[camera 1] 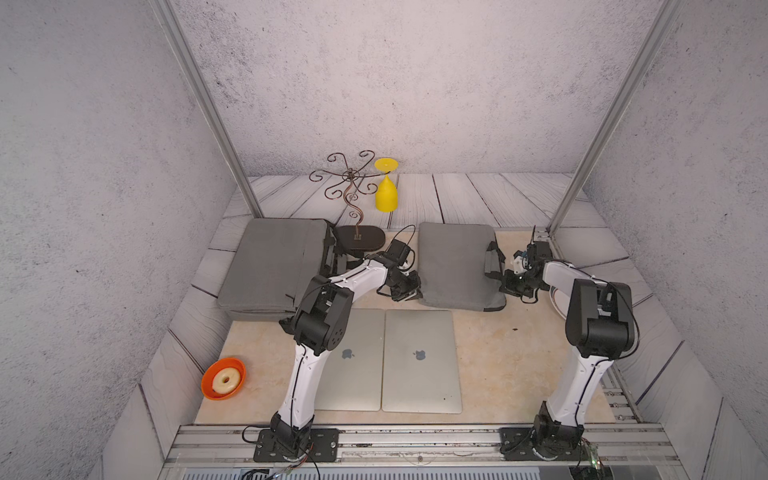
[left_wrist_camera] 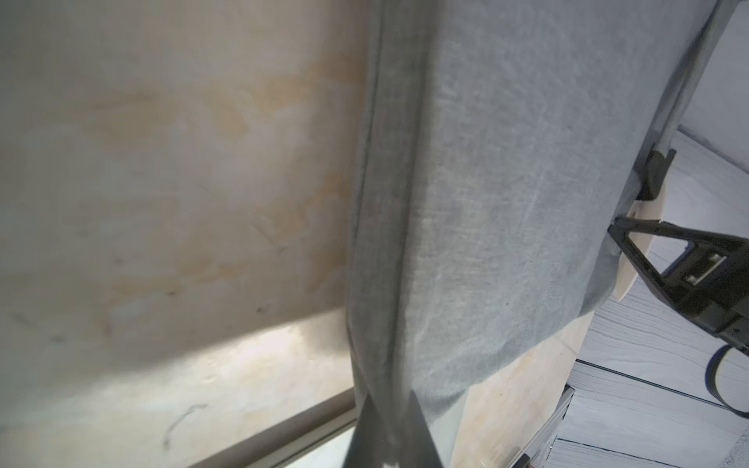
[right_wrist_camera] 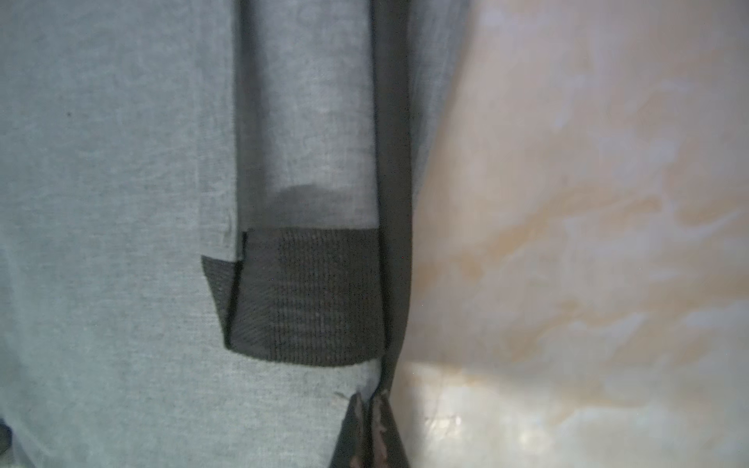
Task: Open the zippered laptop bag and take out the laptop
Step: Adjust the zippered laptop bag at the center of the board.
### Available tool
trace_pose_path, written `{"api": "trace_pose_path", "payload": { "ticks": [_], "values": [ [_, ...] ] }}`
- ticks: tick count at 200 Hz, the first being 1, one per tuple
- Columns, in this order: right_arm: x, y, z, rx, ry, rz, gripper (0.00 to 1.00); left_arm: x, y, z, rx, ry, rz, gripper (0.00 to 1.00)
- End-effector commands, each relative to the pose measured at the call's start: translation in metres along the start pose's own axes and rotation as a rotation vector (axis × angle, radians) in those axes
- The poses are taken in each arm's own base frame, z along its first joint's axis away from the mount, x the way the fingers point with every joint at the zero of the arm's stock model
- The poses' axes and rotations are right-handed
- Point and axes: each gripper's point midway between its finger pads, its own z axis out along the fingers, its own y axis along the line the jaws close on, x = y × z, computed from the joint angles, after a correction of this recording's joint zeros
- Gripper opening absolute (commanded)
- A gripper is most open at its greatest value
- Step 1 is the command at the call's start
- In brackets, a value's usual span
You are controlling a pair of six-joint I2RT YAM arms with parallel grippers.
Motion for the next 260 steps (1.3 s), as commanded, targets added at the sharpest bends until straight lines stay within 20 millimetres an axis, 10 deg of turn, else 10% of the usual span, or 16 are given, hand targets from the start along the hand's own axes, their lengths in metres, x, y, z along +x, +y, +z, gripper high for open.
{"api": "trace_pose_path", "payload": {
  "ticks": [1, 86, 141, 181, 260],
  "values": [
    [0.043, 0.048, -0.018, -0.132, 0.077, 0.07, 0.01, -0.035, -0.021, -0.018, 0.062, -0.083, 0.126, 0.0],
    [0.098, 0.113, -0.039, -0.131, -0.032, 0.308, 0.03, -0.095, 0.006, -0.025, 0.013, -0.159, 0.149, 0.0],
    [0.1, 0.136, -0.029, -0.104, -0.072, 0.382, 0.05, -0.114, 0.0, -0.032, -0.007, -0.206, 0.203, 0.38],
    [0.094, 0.158, -0.017, -0.095, -0.102, 0.407, 0.08, -0.115, -0.003, -0.077, -0.125, -0.274, 0.302, 0.58],
    [0.078, 0.205, 0.008, -0.161, -0.115, 0.372, 0.15, -0.076, -0.004, -0.126, -0.144, -0.267, 0.314, 0.63]
  ]
}}
